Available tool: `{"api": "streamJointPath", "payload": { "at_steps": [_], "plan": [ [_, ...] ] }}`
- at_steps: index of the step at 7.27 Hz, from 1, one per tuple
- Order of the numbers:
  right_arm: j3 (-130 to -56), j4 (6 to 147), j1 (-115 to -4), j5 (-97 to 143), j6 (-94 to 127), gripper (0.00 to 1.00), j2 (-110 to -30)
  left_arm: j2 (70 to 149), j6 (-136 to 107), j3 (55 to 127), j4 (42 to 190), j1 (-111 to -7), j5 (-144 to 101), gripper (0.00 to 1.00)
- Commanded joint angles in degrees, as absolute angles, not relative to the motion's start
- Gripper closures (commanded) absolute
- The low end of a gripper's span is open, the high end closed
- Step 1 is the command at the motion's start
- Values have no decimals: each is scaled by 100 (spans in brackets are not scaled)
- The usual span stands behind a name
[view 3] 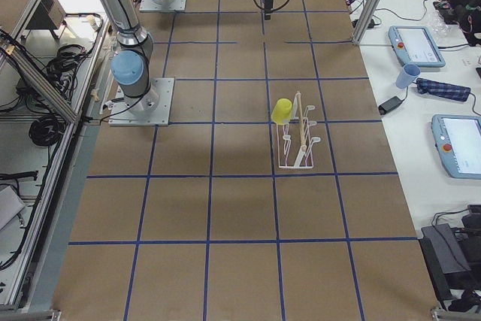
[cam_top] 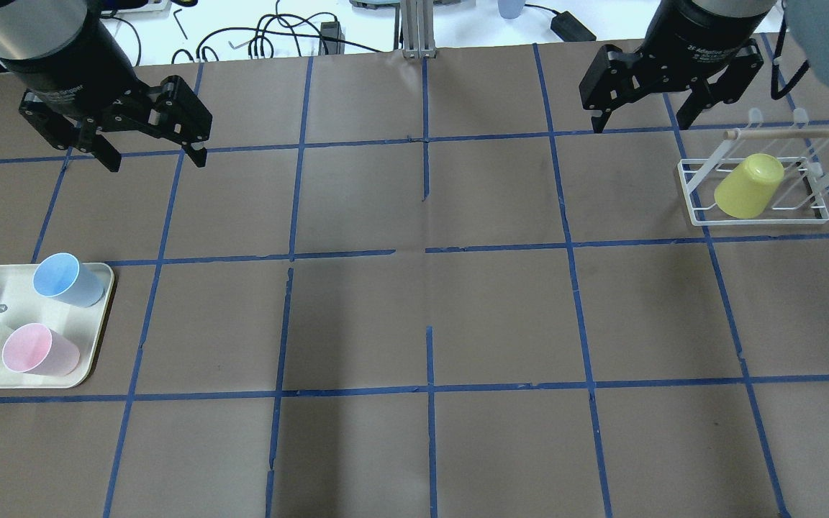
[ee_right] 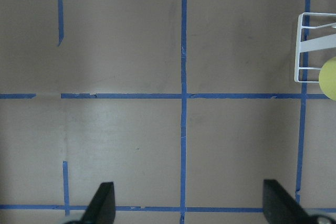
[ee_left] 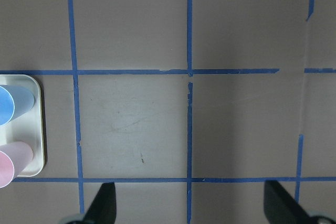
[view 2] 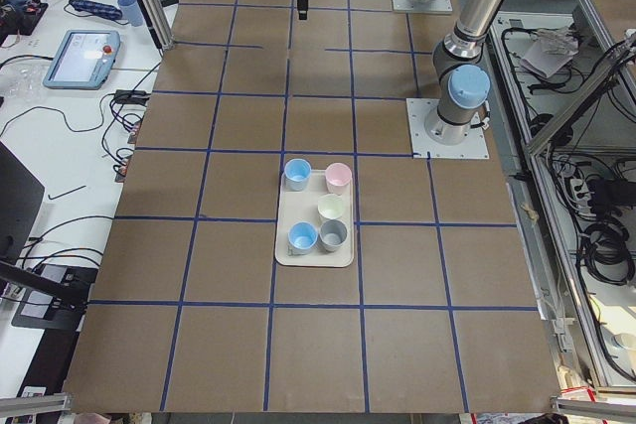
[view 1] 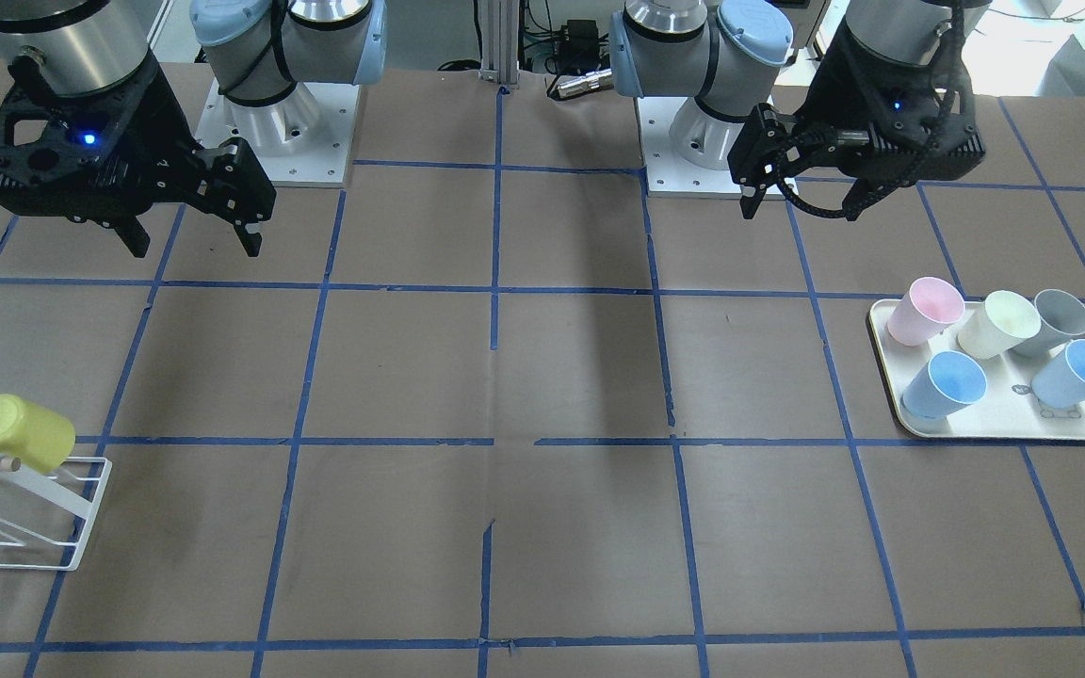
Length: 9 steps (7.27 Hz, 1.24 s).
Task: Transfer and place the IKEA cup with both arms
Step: 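Move the right gripper down toward the yellow cup on the wire rack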
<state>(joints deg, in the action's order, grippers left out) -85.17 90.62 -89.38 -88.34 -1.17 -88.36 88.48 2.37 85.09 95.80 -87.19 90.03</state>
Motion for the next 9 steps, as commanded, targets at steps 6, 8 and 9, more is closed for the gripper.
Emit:
{"api": "streamJointPath", "payload": {
  "at_steps": [6, 8, 9],
  "plan": [
    [-8149, 9070, -8230, -8886, -781, 0, -8500, 8824, 237, 8517, 9580, -8719, 8983, 0],
    [-8261, 9184, -7649, -8894, -1637, 0, -8411, 8868, 237, 8482, 9580, -8719, 8965, 0],
    [-8436, 9480, -7325, -8886, -2244, 0, -8324, 8868, 237, 8499, 9580, -8727, 8982, 0]
  ]
}}
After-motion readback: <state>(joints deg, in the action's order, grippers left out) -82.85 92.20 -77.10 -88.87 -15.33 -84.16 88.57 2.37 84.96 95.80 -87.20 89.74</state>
